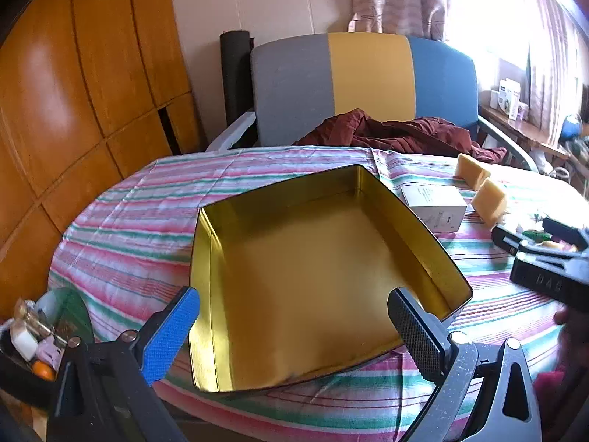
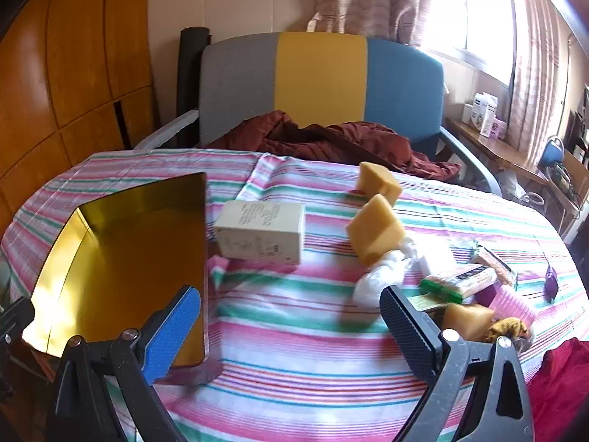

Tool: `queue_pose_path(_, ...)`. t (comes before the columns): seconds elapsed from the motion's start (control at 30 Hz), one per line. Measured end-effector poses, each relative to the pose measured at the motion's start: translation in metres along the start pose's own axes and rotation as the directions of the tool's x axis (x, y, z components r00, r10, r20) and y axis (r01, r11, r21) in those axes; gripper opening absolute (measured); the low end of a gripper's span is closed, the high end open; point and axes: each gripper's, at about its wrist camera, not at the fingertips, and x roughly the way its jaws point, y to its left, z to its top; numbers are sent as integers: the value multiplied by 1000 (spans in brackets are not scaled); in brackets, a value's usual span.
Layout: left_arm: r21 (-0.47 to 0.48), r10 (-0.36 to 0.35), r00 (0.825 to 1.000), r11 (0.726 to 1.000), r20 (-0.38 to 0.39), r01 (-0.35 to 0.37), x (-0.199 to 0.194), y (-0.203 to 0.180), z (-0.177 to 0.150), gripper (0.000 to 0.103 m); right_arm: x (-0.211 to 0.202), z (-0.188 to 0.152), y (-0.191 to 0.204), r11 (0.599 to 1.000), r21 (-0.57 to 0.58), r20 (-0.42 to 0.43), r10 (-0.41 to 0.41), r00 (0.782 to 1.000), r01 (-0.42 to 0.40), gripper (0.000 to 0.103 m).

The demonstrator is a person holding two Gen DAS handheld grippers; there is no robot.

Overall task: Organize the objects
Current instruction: 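Reach the left gripper toward the white box while the right gripper approaches a yellow sponge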

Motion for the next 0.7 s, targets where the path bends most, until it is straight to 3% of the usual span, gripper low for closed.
queue_pose_path(0.7,140,-65,998,988,5,63,20,-53,26,103,16,41,-72,994,71,-2,-83,997,83,100)
